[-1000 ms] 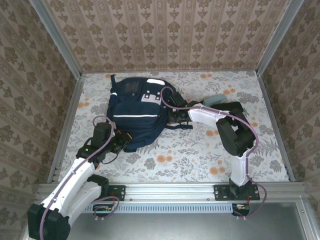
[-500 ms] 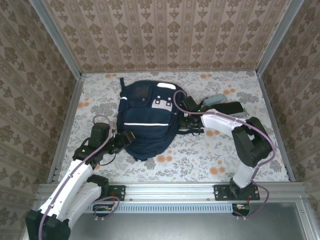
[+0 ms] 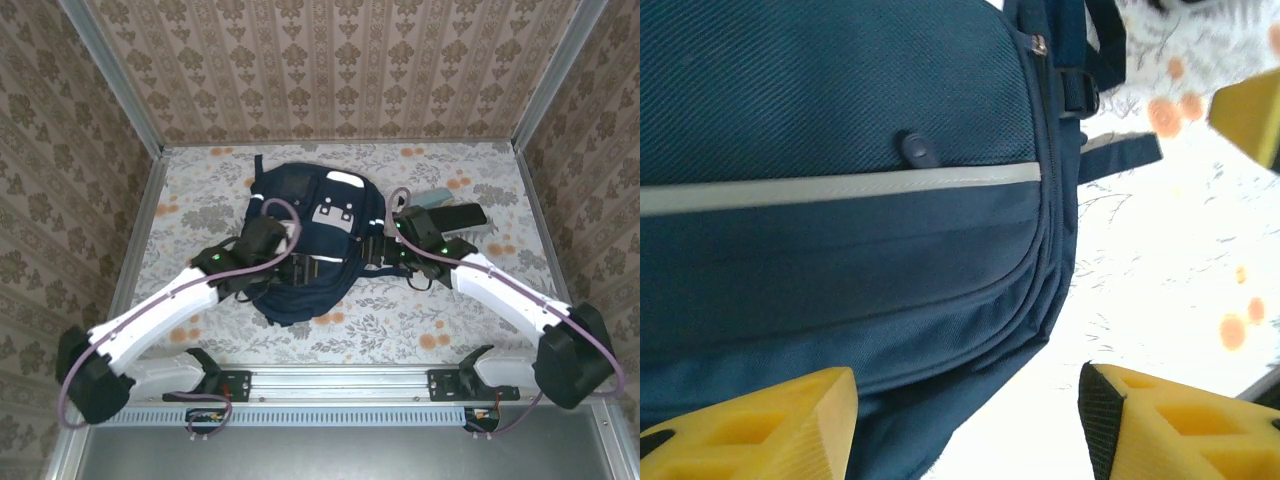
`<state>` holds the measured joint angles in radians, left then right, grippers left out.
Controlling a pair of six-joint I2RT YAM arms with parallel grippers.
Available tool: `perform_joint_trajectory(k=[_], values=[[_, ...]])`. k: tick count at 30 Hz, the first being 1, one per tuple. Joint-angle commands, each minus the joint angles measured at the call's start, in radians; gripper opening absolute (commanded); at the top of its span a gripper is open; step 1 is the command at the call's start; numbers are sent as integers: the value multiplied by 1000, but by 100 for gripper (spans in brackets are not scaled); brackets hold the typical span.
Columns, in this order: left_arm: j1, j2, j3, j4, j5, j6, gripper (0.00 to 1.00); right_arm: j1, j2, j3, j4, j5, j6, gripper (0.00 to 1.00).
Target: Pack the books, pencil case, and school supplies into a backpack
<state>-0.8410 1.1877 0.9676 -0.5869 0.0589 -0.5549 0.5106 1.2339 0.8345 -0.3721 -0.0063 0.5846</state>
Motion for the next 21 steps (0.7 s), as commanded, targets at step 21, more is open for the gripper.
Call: perform_joint_trajectory(k=[21], values=[[-197,621,419,-177,-401,316,53,-164,-194,-184,21,-58,118,89]])
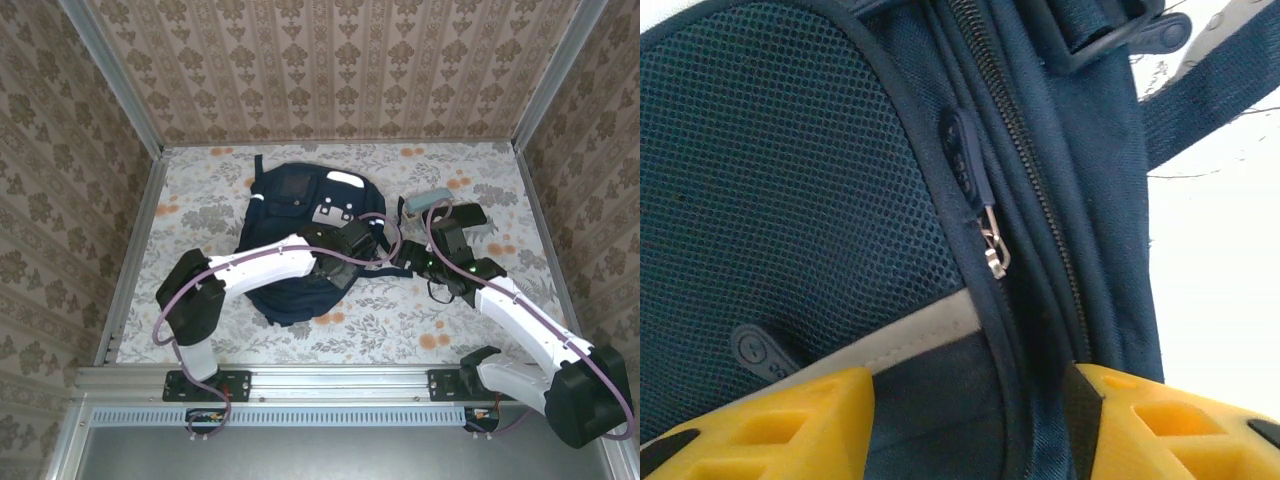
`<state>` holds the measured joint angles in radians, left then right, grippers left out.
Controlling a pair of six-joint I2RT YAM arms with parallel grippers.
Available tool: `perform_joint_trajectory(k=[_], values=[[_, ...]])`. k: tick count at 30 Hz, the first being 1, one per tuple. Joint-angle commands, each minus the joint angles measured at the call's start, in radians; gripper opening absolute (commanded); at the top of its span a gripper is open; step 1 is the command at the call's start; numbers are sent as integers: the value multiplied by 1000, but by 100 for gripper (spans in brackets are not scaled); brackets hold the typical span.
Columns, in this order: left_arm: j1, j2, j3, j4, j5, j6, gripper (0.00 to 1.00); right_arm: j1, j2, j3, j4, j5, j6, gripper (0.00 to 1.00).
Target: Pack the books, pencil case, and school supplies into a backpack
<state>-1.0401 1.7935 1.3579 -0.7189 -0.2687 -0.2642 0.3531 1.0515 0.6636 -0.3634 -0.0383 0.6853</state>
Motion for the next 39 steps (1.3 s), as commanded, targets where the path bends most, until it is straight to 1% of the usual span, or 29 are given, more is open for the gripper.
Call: perform_joint_trajectory(k=[1,5,8,11,14,17,20,24,27,30,34,36,39], values=[[6,15,26,-44,-78,19,52,-8,-9,-11,14,-29,17,89],[28,0,-7,-11,-48,13,47,-8,6,-2,19,-41,13,89],[48,-16,-27,2,-31,11,37,-7,26,11,34,-61,4,89],[67,-50,-54,21,0,19,23,-8,65,37,47,-94,-17,88],[88,-109,-94,60,47,34,11,3,135,100,13,-85,-43,84],[108,-198,-159,128,101,44,5,35,224,180,-14,-83,-100,77],[135,-278,-224,193,154,37,0,89,322,277,-37,-64,-167,71],[169,-354,-288,248,195,17,0,160,466,414,-58,-56,-275,63],[182,-380,-311,263,210,5,0,198,568,514,-67,-65,-347,58],[188,-391,-322,264,216,-2,0,218,673,622,-109,-72,-387,55],[191,-396,-327,265,218,-9,0,226,769,709,-139,-61,-400,49],[192,-399,-330,265,217,-12,0,227,798,729,-147,-28,-398,47],[193,-399,-333,272,217,-18,0,230,826,749,-169,71,-381,40]])
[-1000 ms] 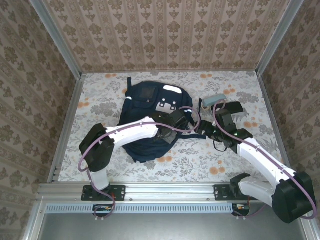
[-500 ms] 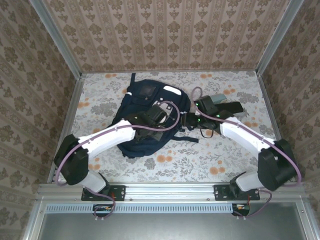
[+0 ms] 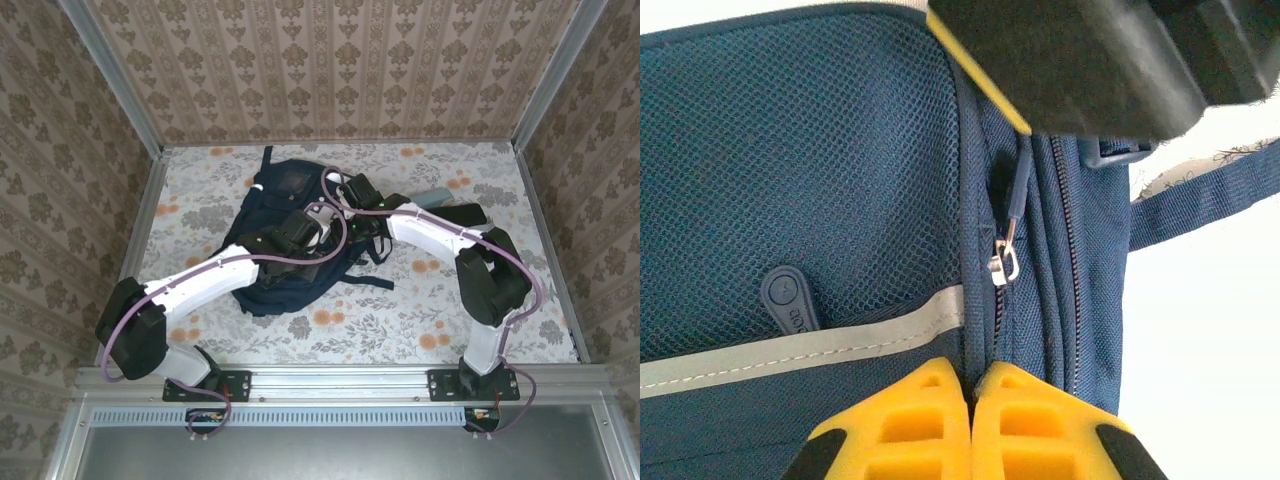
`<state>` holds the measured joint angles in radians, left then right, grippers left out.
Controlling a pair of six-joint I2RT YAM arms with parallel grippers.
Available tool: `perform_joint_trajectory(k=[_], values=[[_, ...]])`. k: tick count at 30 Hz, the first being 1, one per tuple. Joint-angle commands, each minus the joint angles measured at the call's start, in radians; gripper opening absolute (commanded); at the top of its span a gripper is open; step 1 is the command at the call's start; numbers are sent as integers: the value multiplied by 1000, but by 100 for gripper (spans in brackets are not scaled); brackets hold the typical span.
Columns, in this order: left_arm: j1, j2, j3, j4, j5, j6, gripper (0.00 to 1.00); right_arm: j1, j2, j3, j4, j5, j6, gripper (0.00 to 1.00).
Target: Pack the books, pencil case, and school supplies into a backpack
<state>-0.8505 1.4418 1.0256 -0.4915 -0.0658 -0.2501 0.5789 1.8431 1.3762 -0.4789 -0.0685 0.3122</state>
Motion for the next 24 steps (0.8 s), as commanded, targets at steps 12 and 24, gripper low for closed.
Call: perform_joint_trajectory(k=[12,24], values=[[5,-40,0,57,20,-44,0,5,53,32,-45,-29,-31,52],[9,-43,-3,54,12,-50,0,6,-31,-34,-53,192,48,36]])
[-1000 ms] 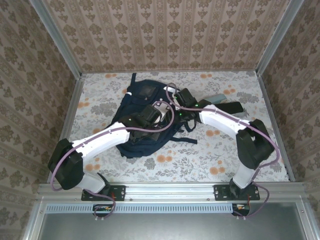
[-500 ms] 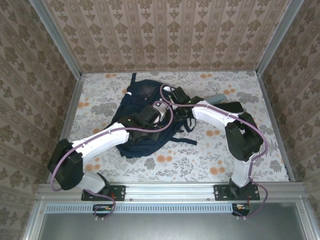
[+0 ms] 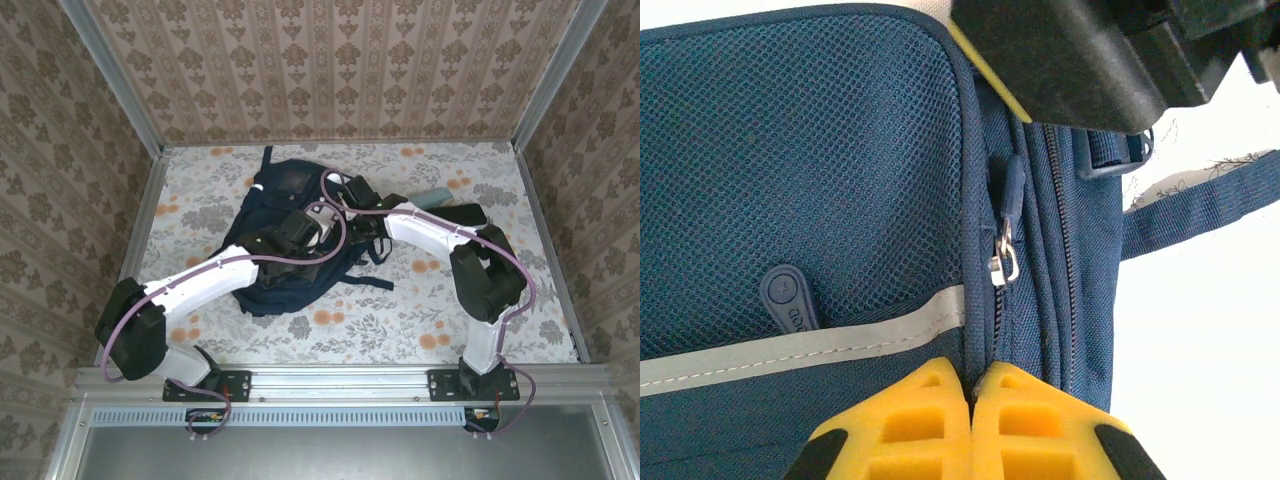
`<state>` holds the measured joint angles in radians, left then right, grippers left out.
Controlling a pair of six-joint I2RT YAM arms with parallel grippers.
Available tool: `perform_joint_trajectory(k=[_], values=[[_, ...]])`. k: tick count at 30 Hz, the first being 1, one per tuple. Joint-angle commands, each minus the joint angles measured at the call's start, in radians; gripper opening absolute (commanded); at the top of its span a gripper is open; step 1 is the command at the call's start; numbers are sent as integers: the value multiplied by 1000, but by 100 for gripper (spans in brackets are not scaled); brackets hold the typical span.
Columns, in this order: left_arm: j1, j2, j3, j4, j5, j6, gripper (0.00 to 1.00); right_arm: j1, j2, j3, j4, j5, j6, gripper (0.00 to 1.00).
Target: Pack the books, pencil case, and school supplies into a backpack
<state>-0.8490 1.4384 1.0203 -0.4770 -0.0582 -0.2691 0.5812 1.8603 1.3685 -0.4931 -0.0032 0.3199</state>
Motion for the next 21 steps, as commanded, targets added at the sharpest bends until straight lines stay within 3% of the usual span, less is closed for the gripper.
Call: perform_joint_trajectory(k=[1,5,11,16,21], values=[[8,-39,1,40,7,-32,0,3,-55,-29,-39,132,46,34],[13,-36,-1,45,17,-31,0,3,-80,-48,-17,40,44,35],[13,-35,-4,43,25,-35,0,3,-92,-75,39,-140,11,51],[15,-35,-3,44,29,-35,0,5,-10,-19,-7,-83,6,50],[14,-42,-7,40,34,-35,0,3,46,21,-25,16,33,42]])
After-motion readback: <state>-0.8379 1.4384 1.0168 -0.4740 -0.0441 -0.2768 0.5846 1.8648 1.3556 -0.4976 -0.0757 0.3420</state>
